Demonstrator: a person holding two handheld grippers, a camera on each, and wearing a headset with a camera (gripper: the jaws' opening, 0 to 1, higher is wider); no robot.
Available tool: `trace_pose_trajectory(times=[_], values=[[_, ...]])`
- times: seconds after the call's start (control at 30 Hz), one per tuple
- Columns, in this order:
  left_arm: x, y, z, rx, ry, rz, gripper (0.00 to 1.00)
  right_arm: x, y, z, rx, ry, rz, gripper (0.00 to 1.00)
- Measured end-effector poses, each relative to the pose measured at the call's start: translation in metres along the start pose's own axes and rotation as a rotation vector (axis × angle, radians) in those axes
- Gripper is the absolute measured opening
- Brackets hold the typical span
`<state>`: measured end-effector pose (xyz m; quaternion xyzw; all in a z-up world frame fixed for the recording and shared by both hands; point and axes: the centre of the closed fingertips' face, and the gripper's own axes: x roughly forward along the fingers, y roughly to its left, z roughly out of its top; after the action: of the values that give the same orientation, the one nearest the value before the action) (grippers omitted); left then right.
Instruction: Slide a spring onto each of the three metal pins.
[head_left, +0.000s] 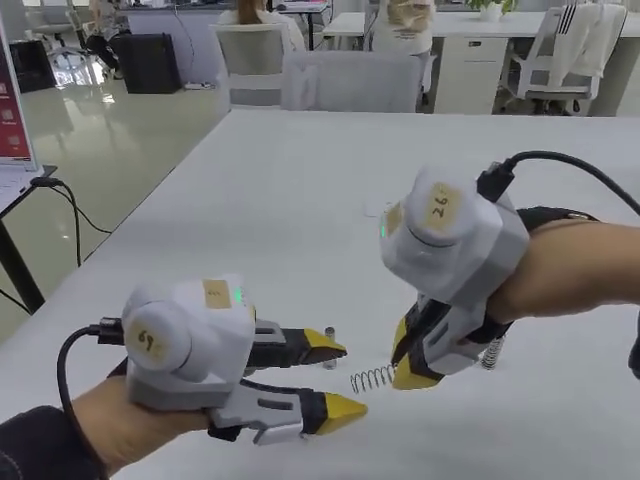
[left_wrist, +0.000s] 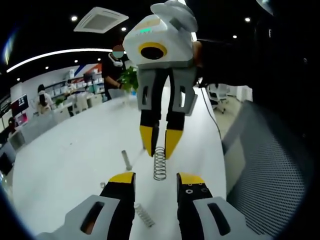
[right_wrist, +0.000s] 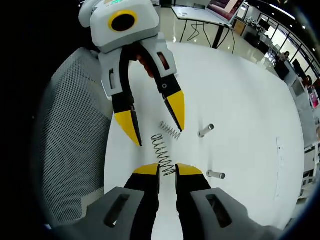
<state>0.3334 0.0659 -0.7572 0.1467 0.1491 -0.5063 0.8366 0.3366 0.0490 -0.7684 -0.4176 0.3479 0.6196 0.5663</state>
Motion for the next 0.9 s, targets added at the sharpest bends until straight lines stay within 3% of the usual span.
trace_pose_trajectory(times=[0.7,0.9], values=[[0.0070,-0.0077,0.0023,0.018,-0.012,0.000,0.03,-0.0016,0.0066,0.0023,0.026,0.006,0.009,0.09],[0.0080,-0.0099,0.0022,0.020,-0.014,-0.006,0.03,-0.0017,0.0068,0.0012,0.014,0.006,0.001,0.09]])
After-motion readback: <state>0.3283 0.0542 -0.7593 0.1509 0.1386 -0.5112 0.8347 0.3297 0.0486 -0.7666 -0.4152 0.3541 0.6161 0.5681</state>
